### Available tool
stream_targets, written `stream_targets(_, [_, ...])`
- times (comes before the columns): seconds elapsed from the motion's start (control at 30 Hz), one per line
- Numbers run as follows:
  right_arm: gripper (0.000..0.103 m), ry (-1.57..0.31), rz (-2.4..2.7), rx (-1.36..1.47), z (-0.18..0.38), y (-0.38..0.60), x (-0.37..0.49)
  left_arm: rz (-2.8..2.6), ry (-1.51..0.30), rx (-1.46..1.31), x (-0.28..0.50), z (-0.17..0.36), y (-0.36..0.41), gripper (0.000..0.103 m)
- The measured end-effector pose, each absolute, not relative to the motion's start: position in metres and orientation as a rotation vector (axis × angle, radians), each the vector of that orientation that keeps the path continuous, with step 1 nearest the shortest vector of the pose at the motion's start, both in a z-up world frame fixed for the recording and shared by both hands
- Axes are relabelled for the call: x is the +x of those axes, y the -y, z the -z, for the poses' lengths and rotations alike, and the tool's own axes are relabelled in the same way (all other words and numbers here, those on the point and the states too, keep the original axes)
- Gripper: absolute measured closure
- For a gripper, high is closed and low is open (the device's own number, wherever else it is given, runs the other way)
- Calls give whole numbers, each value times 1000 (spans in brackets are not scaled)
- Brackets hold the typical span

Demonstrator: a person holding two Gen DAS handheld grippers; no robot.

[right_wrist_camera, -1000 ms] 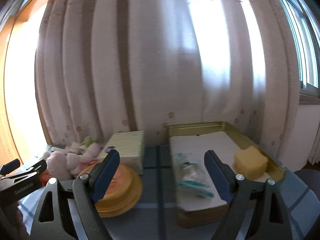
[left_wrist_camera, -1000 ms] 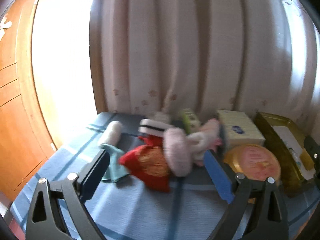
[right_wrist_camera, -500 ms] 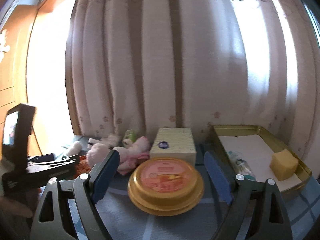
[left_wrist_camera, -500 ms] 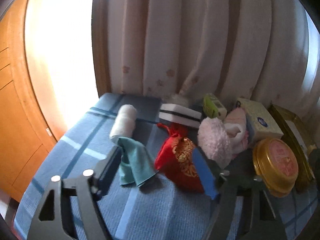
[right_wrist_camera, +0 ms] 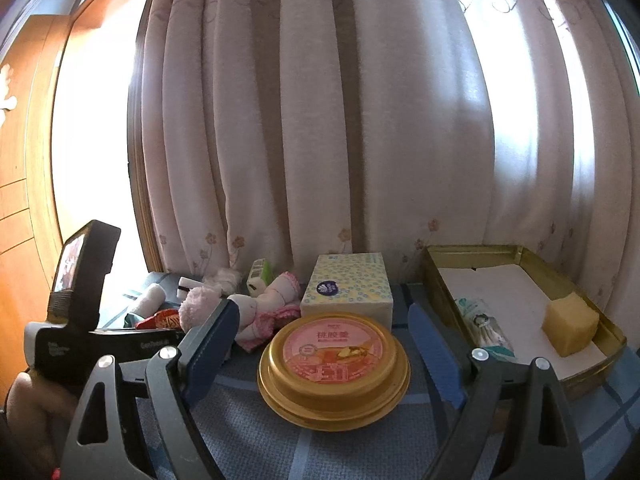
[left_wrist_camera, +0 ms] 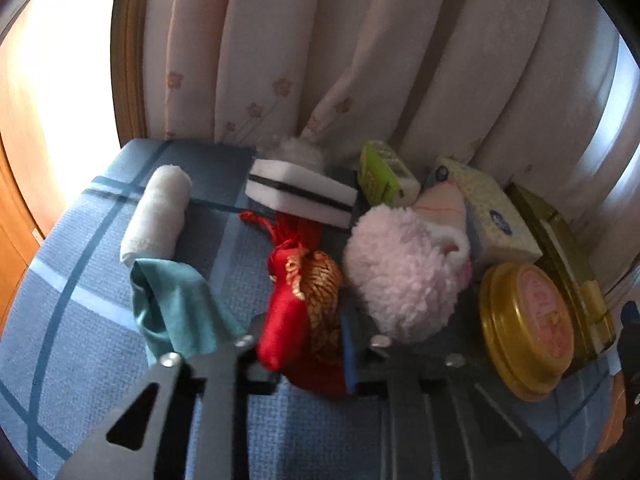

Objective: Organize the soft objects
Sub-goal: 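Grasp the red pouch with the left gripper while the right grasps the pink puff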

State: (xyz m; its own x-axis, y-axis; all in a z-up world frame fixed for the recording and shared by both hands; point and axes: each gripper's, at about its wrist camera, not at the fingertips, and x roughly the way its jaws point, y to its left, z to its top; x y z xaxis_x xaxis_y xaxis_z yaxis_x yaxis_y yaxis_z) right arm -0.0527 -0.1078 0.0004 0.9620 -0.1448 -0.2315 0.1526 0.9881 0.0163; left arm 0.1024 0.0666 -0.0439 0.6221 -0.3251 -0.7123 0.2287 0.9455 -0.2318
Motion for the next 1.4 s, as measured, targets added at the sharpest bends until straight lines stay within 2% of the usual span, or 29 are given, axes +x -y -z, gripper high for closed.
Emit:
stream_targets(0.1, [15, -230, 151, 31, -1, 107, -54, 259, -766, -111, 91, 34, -70, 87])
stream_targets(0.27, [17, -233, 100, 42, -1, 102, -48, 112, -486, -90, 42, 6, -79, 87])
stream_targets(0.4, [48, -270, 3, 21, 1, 85, -33, 16, -318, -63, 10, -5, -77, 87])
stream_targets(0.43, [50, -299, -32, 29, 2, 81, -25, 9, -306, -71, 6, -6, -79, 87])
stream_targets(0.8, [52, -573, -190, 100, 22, 46, 54, -64, -339, -384, 12, 7, -145, 87])
stream_targets(0.97, [52, -671, -168, 82, 33, 32, 76, -61, -362, -400, 16, 8, -147, 87])
stream_targets(1.03, [66, -683, -162, 104, 35, 34, 82, -61, -363, -396, 18, 8, -144, 87])
stream_targets(1.07, [77, -688, -158, 107, 35, 35, 84, -62, -361, -392, 18, 7, -144, 87])
stream_targets(1.1, [81, -694, -161, 110, 35, 35, 86, -63, -359, -390, 15, 6, -145, 87])
stream_targets(1.2, [85, -655, -209, 141, 32, 41, 78, -65, -357, -370, 13, 3, -144, 87])
stream_targets(1.4, [85, -488, -288, 207, 17, 61, 35, -66, -341, -319, 9, 3, -134, 87])
